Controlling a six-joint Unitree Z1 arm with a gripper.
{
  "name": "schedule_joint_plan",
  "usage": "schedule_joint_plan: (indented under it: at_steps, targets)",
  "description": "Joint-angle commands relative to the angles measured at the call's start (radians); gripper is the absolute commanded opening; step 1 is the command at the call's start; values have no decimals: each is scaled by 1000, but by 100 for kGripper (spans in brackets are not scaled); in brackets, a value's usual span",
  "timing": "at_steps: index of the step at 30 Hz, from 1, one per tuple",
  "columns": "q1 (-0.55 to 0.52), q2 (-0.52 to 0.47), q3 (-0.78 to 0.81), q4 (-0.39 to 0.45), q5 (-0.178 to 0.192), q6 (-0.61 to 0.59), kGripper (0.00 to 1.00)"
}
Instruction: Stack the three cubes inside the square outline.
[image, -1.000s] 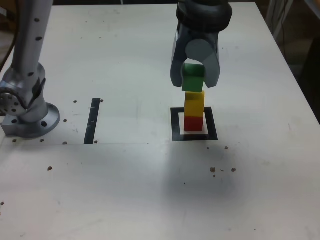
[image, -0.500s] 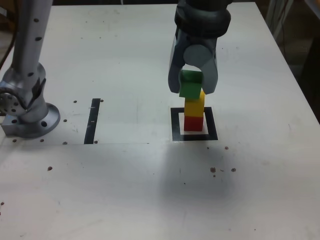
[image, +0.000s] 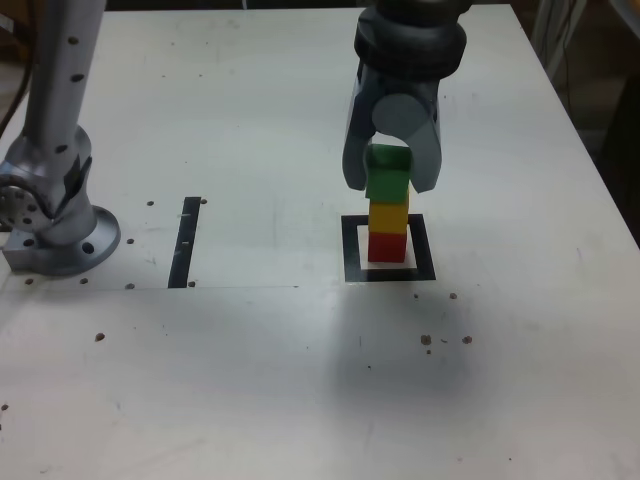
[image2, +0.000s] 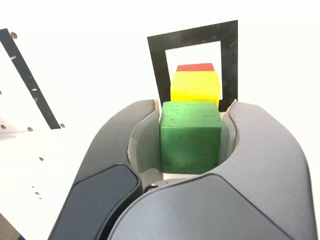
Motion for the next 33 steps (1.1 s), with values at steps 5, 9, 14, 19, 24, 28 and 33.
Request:
schedule_joint_plan:
  at_steps: [5,9,14,19,24,28,33]
  targets:
    - [0,15,1,-4,-3,1,39]
    - [3,18,4,-3,1,1,46]
    - [11,18,10,-5,3,10,66]
    - [14,21,13,-10,10,16,83]
    - [15,14,11,-10,14,17,96]
    - [15,-5,10,-9,22,17,99]
    - [15,-19,12,-2,26,16,99]
